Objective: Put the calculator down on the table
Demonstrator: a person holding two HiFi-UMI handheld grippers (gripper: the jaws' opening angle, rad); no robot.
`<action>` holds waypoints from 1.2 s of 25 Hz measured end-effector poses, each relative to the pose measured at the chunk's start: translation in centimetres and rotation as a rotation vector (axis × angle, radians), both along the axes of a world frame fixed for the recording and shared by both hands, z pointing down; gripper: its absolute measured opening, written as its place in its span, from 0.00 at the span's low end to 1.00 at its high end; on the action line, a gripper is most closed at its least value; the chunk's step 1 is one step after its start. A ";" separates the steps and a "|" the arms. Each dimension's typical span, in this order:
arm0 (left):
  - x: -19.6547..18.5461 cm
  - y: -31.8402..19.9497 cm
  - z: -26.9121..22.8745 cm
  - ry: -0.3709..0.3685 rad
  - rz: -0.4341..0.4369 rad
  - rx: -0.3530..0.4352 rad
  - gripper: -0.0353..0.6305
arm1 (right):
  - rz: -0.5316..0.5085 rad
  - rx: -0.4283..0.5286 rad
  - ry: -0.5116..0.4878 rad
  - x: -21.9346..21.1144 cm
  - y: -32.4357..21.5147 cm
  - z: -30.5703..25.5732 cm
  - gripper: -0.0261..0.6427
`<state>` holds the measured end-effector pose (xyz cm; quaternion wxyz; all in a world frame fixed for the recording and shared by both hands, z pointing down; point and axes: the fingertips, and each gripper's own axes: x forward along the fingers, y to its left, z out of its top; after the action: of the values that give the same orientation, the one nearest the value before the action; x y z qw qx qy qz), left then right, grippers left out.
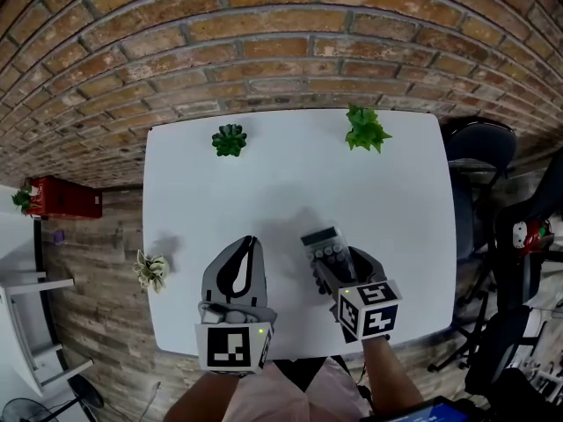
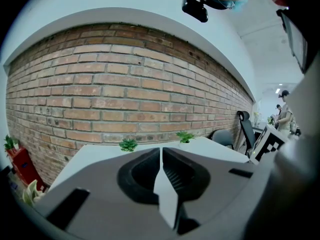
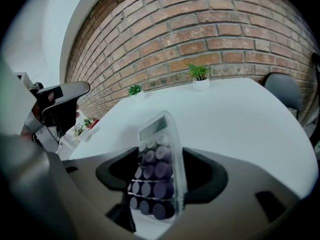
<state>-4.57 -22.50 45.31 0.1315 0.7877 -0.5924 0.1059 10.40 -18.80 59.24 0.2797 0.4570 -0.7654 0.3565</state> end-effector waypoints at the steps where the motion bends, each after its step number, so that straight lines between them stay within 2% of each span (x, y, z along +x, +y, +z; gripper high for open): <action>1: 0.1 0.0 -0.1 0.006 -0.002 0.003 0.09 | 0.002 0.001 0.000 0.1 0.0 0.0 0.46; 21: 1.1 1.7 -1.5 0.012 0.012 0.032 0.09 | 0.043 0.037 0.004 1.8 1.1 -0.8 0.47; 26: 1.4 2.1 -2.7 -0.003 0.021 0.060 0.09 | 0.042 0.080 -0.012 1.7 0.7 -2.5 0.47; 30: 1.7 2.2 -5.3 0.017 0.010 0.110 0.09 | 0.032 0.160 -0.037 1.2 -0.3 -5.9 0.46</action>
<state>-2.82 -20.34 40.02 0.0923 0.7977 -0.5922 0.0672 11.62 -19.09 53.31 0.2221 0.4835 -0.7890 0.3071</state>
